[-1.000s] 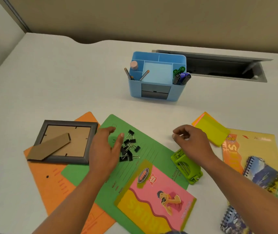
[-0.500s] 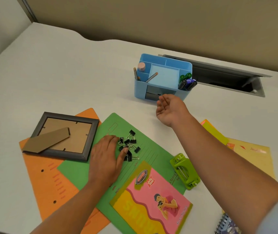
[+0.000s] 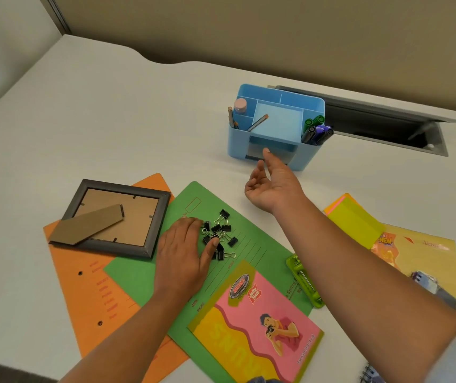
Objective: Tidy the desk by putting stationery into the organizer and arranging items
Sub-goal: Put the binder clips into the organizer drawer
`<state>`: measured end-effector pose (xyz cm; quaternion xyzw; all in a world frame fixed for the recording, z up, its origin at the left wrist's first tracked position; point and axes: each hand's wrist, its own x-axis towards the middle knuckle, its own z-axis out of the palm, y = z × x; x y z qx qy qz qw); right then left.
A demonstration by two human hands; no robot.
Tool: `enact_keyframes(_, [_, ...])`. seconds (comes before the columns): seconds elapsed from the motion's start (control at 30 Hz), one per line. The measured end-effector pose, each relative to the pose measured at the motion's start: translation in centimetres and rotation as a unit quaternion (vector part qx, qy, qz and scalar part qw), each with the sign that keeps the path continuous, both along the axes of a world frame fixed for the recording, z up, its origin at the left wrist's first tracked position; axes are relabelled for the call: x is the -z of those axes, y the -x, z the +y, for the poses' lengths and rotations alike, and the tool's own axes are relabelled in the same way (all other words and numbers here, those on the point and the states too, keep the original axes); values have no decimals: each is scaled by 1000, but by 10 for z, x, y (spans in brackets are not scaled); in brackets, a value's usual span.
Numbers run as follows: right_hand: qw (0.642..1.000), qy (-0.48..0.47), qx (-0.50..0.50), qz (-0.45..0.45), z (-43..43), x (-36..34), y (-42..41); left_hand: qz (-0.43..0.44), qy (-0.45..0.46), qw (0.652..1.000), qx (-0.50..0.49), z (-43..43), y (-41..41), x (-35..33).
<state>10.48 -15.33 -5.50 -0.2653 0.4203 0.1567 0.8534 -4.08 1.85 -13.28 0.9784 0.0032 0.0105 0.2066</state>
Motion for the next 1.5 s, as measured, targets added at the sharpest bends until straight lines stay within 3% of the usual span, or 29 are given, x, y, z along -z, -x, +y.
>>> enact_keyframes(0.47, [997,42,-64,29,-1,7,24,-11,-3,1000,-2,-2,1,0])
enact_keyframes(0.6, [989,81,-123,23,-8,5,33,-22,61,998,-12,-1,1,-4])
enact_keyframes(0.67, [976,129,-177,9,-12,7,43,-28,82,996,-21,3,-2,-7])
enact_keyframes(0.83, [931,257,-259,-13,-14,18,75,-30,-25,999,14,14,-11,-16])
enact_keyframes(1.03, [865,363,-335,-90,-9,21,104,-4,-78,995,55,17,-27,-24])
enact_keyframes(1.2, [823,406,-366,-153,-4,13,111,43,-56,997,17,13,-35,-35])
enact_keyframes(1.33, [811,418,-371,-177,-4,14,109,75,-77,994,17,13,-40,-41])
enact_keyframes(1.5, [791,438,-380,-195,-8,20,109,57,-45,997,11,10,-40,-51])
